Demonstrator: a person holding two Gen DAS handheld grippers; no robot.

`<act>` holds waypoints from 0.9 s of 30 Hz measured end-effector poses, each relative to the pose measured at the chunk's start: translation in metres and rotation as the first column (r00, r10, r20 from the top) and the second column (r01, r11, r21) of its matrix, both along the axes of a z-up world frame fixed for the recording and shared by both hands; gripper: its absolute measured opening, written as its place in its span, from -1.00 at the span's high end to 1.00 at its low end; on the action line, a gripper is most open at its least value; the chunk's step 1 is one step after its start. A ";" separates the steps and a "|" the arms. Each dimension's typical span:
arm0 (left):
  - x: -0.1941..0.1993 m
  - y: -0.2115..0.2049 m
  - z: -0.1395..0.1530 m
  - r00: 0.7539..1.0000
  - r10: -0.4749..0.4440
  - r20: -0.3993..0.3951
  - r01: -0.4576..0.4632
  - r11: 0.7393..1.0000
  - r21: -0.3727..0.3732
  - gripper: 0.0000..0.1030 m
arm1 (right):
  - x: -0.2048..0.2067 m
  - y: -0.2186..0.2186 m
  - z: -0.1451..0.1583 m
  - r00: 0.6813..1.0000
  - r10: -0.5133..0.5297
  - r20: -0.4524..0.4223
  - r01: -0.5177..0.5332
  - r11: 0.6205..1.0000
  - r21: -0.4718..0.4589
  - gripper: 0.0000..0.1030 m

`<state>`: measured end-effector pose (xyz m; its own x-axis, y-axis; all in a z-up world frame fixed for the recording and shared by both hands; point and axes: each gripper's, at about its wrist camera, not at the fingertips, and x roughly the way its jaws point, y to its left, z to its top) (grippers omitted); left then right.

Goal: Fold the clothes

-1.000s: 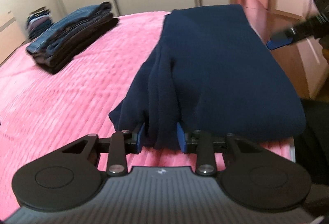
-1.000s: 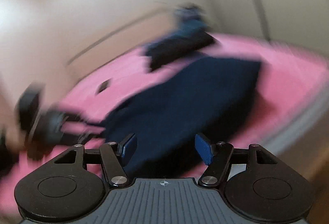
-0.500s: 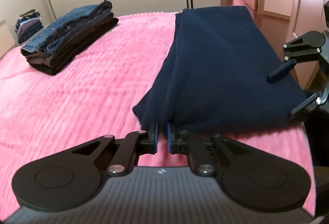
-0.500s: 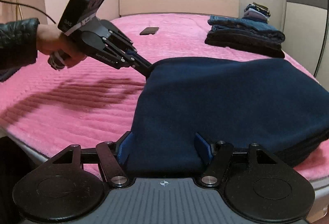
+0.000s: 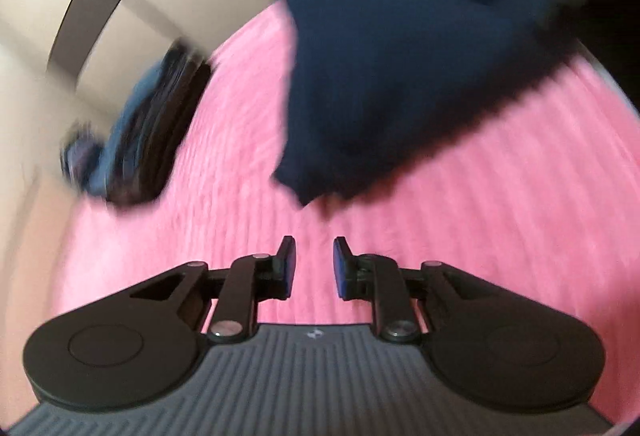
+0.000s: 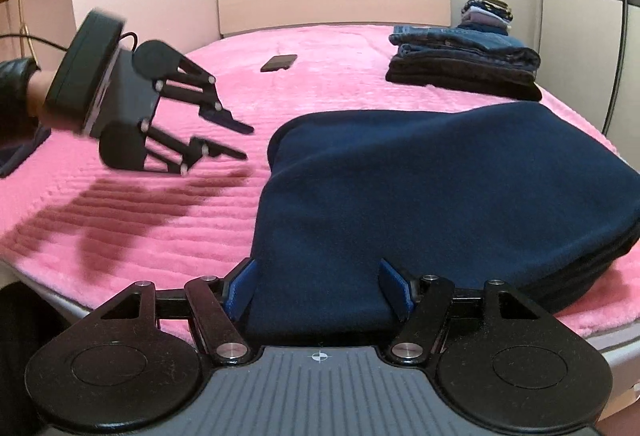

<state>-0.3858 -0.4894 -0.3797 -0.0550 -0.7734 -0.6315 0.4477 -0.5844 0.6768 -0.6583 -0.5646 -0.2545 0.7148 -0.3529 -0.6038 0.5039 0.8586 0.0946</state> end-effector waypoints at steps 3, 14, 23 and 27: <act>-0.020 0.007 -0.018 0.985 -0.118 0.126 0.130 0.987 -0.090 0.52 | 0.000 -0.002 0.000 1.000 -0.001 0.001 0.001 1.000 0.005 -0.29; -0.010 -0.026 -0.044 0.949 -0.100 0.299 0.161 0.969 -0.186 1.00 | -0.002 -0.012 -0.009 1.000 0.007 0.011 -0.007 1.000 0.020 -0.29; -0.001 0.000 -0.025 0.949 -0.155 0.274 0.217 0.953 -0.211 0.36 | 0.000 -0.002 0.008 1.000 -0.031 0.003 0.031 0.999 0.035 -0.30; -0.018 0.012 -0.050 0.869 -0.283 0.406 0.376 0.911 -0.170 0.15 | 0.017 0.021 0.020 0.998 0.031 -0.061 -0.037 0.994 -0.100 -0.56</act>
